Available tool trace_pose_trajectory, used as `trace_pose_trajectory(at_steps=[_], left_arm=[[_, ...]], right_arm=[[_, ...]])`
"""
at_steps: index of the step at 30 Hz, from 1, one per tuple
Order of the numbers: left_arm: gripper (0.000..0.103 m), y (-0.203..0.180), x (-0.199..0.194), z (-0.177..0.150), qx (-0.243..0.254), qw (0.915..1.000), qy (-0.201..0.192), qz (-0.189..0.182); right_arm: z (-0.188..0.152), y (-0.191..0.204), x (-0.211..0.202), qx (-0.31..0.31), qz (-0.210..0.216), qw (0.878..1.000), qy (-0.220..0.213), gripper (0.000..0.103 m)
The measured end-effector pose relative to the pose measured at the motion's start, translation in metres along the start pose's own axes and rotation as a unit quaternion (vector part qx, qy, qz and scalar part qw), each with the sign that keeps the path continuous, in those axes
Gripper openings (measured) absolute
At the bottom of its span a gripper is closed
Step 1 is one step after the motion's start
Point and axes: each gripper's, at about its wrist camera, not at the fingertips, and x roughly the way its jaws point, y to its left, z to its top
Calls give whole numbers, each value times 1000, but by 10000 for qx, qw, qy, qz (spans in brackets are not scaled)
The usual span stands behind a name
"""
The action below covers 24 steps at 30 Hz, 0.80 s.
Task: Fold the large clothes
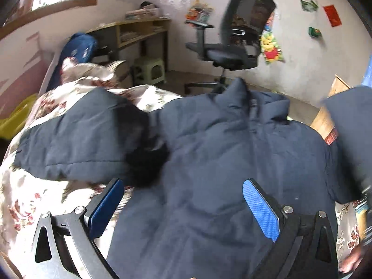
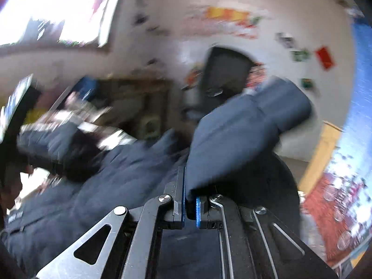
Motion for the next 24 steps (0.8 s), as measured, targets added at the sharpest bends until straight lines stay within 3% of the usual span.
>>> trace_pose_trajectory(at_steps=[4,6,7,8,9,12,14,17,20,23,24], left_arm=[[102,30,0,0,-332,9985,114,-419],[102,40,5,-6,-573,9950,166,-804],[102,44,8,-10,-626,9934,194,-943],[102,46,11,-15,-654,9917,244,-1080],[102,47,17,-21,-663,9898,333,-1214],[102,42,38,-35,-569,9831,689,-1598],[102,38,55,-42,-487,9810,906,-1648],[101,33,83,-53,-562,9753,1283,-1710],[77,24,106,-61,-592,9647,1567,-2031],[49,17,116,-63,-557,9640,1580,-2065],[35,16,118,-63,-605,9662,1551,-1968]], right_arm=[[-32,51,28,-483,579,9940,790,6],[-55,64,30,-509,804,9898,1058,14],[-64,67,33,-482,909,9876,1185,31],[-72,69,30,-438,1024,9853,1295,55],[-77,70,25,-422,1085,9844,1322,63],[-82,66,7,-461,1244,9820,1348,66],[-84,54,-12,-378,1213,9835,1290,66],[-81,30,-31,-180,800,9903,1121,66],[-78,1,-32,166,338,9920,1204,66],[-83,-27,-27,589,71,9881,1417,66],[-82,-31,-23,634,24,9872,1460,66]])
